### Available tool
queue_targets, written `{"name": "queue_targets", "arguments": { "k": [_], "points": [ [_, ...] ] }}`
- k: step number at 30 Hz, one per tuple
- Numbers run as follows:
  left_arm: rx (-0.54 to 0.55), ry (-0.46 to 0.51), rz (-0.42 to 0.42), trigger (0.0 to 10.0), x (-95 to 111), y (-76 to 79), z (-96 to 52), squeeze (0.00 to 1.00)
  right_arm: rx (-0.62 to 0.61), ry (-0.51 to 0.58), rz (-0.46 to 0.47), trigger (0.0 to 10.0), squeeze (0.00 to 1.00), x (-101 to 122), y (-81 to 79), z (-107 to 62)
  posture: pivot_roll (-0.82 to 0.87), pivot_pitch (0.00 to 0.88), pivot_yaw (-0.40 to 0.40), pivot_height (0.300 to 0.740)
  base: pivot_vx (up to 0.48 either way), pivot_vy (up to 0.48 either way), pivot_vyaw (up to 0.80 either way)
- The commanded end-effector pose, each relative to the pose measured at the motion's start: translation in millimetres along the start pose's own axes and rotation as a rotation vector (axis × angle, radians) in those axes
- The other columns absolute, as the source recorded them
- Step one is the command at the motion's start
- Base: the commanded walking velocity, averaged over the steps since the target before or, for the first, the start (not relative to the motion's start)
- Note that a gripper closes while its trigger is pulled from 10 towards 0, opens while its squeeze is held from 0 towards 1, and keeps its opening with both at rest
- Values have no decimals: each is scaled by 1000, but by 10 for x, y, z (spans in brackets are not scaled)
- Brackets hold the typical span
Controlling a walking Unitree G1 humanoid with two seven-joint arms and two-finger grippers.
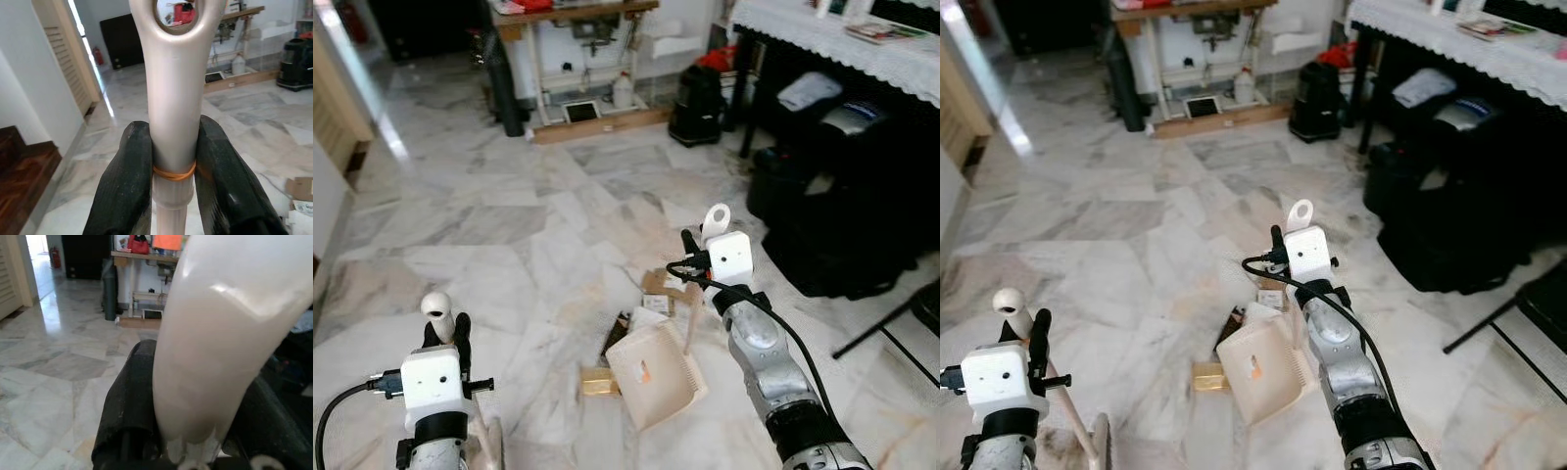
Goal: Sweep floor
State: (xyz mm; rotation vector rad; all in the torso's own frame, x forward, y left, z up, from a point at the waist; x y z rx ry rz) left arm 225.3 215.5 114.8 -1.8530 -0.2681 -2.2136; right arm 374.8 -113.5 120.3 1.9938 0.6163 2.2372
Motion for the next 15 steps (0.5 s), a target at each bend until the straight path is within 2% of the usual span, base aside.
{"name": "queue_targets", "arguments": {
  "k": [1,6,15],
  "points": [
    [-3,39,18,10000,103,-9,15,0,4,77,5,10000,0,203,-5,49,-66,21,71,740,0,0,0],
    [-6,34,30,10000,96,-1,14,0,8,91,-2,10000,0,238,-26,56,-64,25,70,740,0,0,0],
    [-2,33,33,10000,96,1,13,0,17,93,-2,10000,0,254,-39,71,-63,26,67,740,0,-403,0]
  ]
}}
Point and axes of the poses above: a point about 5 cm out from each wrist's last joint towards the gripper, its own z axis pointing out of the wrist towards the gripper, its own x axis along the axis of the wrist's last joint, y = z × x, the point moved 4 cm from there along z, pointing out of the wrist towards the gripper, and after that the axes turned 9 degrees about -z, right-handed, at the moved point
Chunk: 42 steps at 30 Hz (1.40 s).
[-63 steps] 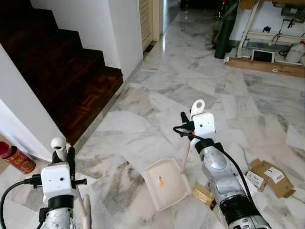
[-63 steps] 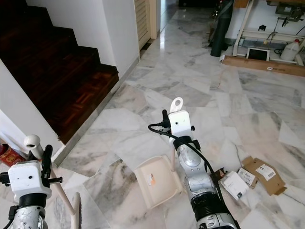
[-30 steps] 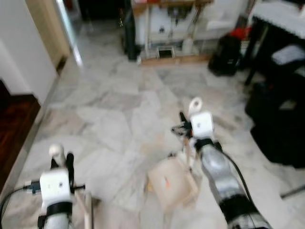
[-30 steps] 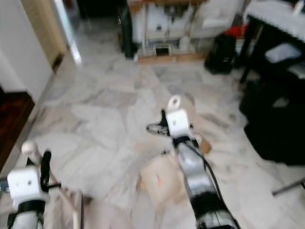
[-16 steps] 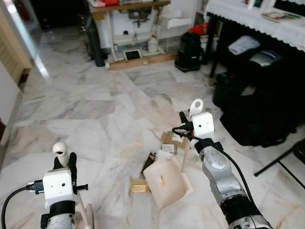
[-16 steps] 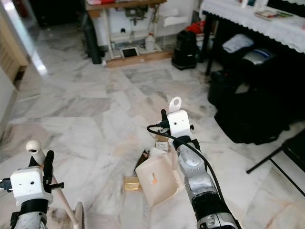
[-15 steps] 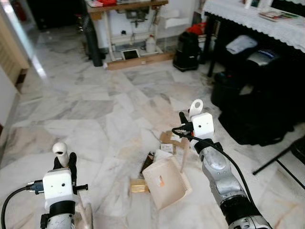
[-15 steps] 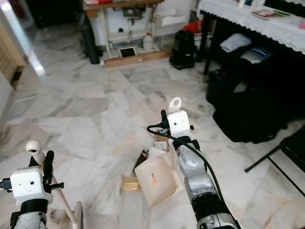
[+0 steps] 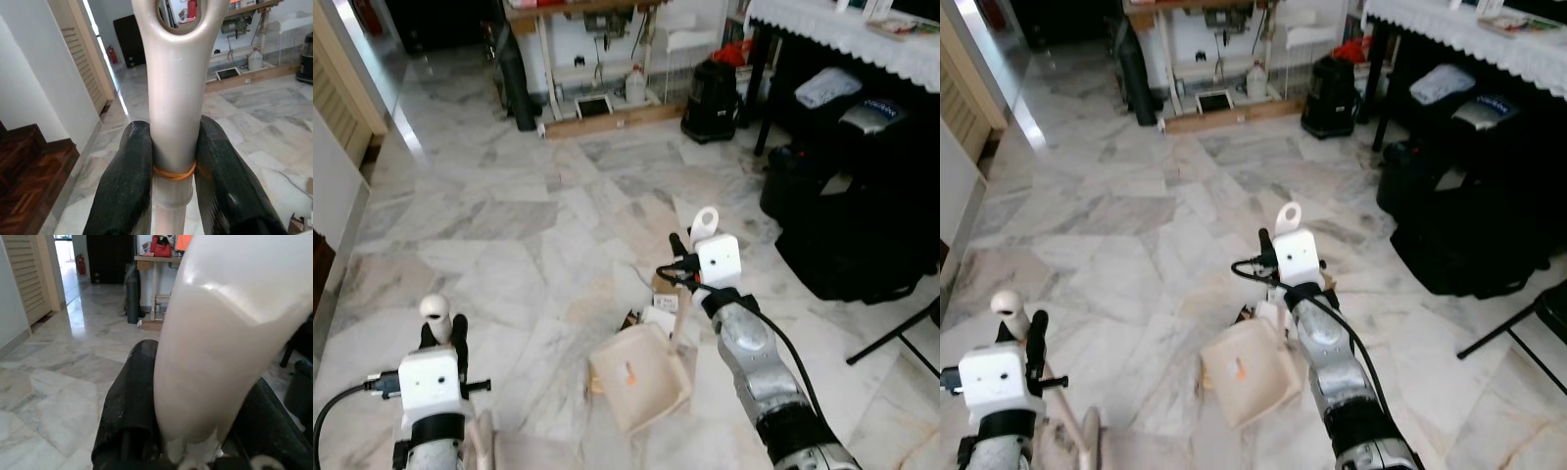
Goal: Sweep floor
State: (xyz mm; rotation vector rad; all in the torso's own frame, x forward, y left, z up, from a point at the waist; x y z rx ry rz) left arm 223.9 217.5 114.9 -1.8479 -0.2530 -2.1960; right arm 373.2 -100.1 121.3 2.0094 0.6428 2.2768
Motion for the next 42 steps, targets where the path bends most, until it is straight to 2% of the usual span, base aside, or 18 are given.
{"name": "queue_targets", "arguments": {
  "k": [1,29,37,42],
  "points": [
    [-5,35,12,10000,94,22,20,0,-17,75,-29,10000,0,202,77,56,-63,26,67,740,0,-412,0],
    [2,30,11,10000,86,24,13,0,25,88,-32,10000,0,239,4,73,-63,27,62,740,0,-396,0],
    [2,35,-4,10000,90,21,11,0,37,92,-27,10000,0,242,-31,70,-60,21,62,740,0,0,569],
    [-4,42,-12,10000,104,36,13,0,35,94,-9,10000,0,247,-34,75,-60,17,63,740,0,0,0]
  ]
}}
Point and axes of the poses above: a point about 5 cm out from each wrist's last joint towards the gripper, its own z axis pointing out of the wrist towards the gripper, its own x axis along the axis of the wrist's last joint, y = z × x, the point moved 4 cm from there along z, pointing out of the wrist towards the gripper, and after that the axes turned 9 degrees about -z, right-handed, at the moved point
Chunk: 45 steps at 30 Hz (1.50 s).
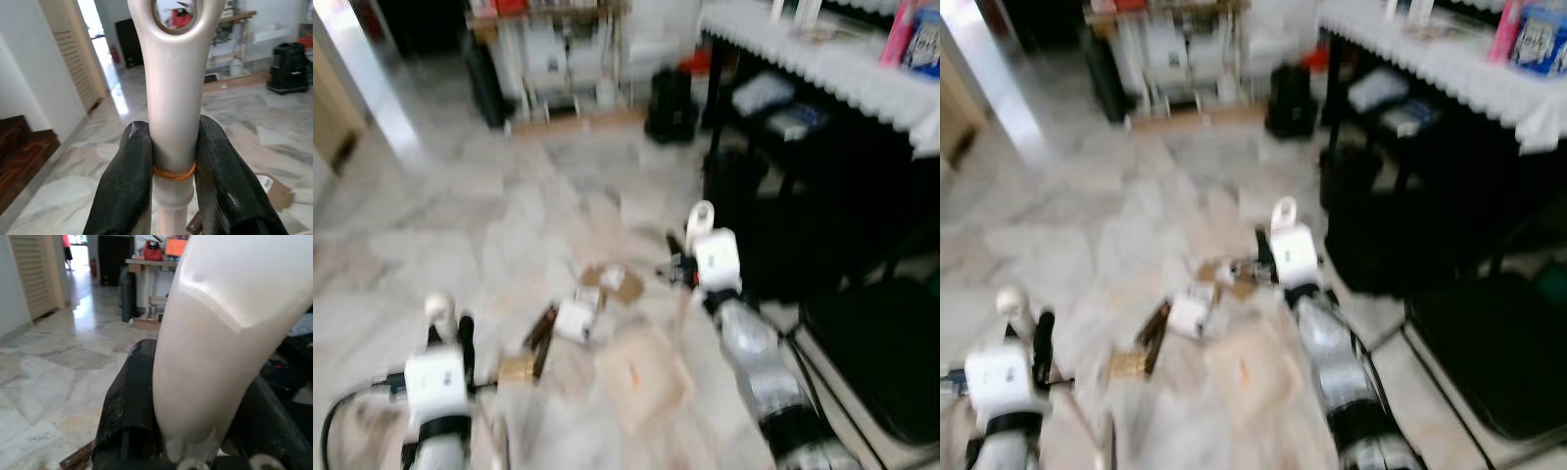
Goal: Sweep floor
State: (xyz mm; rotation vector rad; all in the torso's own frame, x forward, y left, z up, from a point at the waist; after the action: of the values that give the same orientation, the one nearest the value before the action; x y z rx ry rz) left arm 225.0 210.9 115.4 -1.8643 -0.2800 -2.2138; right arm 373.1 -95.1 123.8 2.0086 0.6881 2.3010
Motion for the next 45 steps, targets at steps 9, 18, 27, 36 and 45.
{"name": "queue_targets", "arguments": {
  "k": [9,18,27,36,45],
  "points": [
    [1,32,16,10000,76,-23,22,0,10,73,-26,10000,0,201,-10,69,-60,21,62,740,0,0,0],
    [3,25,19,10000,70,-28,19,0,9,60,-13,10000,0,181,-19,65,-58,29,61,740,175,0,356],
    [1,23,16,10000,61,-28,18,0,3,63,-2,10000,0,179,-17,64,-59,33,62,740,370,0,0],
    [0,26,16,10000,73,-39,13,0,-2,60,5,10000,0,158,-24,55,-58,33,64,740,376,0,0],
    [0,26,16,10000,76,-42,15,0,8,57,-3,10000,0,148,-46,47,-57,40,66,740,357,0,0]
  ]
}}
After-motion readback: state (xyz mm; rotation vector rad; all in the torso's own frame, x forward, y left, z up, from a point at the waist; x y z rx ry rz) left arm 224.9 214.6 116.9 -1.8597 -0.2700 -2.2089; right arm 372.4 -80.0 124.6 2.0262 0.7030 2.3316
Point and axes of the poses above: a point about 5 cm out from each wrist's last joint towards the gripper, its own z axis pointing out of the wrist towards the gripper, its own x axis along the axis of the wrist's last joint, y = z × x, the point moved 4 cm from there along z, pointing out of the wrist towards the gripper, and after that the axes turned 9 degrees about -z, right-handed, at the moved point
